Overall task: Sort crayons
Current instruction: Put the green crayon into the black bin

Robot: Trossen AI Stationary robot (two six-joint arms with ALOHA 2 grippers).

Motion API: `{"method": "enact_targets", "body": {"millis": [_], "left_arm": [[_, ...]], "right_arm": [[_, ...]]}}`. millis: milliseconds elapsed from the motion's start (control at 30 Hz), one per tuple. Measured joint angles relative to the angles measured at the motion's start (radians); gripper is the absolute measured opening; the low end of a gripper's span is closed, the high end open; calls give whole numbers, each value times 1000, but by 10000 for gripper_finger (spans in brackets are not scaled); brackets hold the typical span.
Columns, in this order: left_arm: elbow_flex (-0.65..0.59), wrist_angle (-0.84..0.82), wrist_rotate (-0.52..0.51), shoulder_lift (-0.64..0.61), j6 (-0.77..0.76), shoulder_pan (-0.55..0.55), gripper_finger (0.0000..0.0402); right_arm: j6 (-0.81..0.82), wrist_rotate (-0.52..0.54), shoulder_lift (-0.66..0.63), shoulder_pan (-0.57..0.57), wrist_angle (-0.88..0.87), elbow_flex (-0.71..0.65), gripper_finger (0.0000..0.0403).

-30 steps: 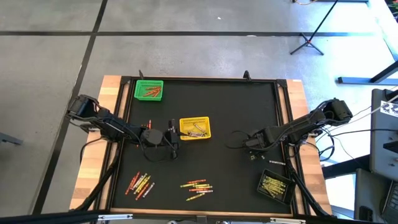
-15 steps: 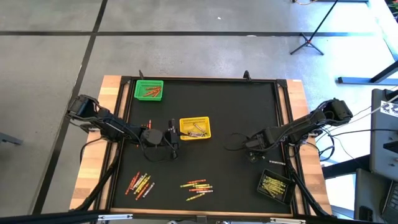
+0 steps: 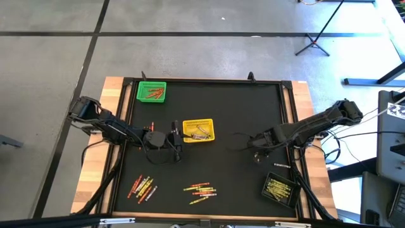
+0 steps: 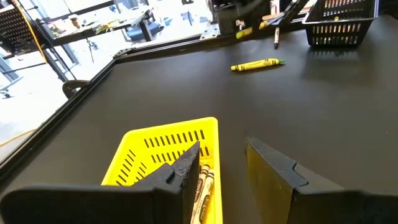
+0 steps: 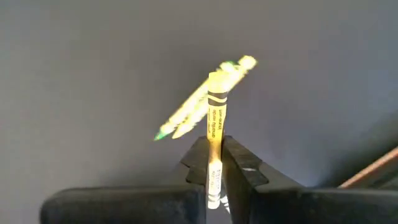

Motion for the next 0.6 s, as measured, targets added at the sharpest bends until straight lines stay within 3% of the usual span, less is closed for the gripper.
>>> {"method": "enact_targets", "body": {"millis": [267,600], "left_arm": [[0,2,0,0,-2,0,115],[0,22,0,0,-3,0,115]], "right_arm": [[158,-44,-28,232,13,84,30],[551,-52,-20,533,44,100,30]]}}
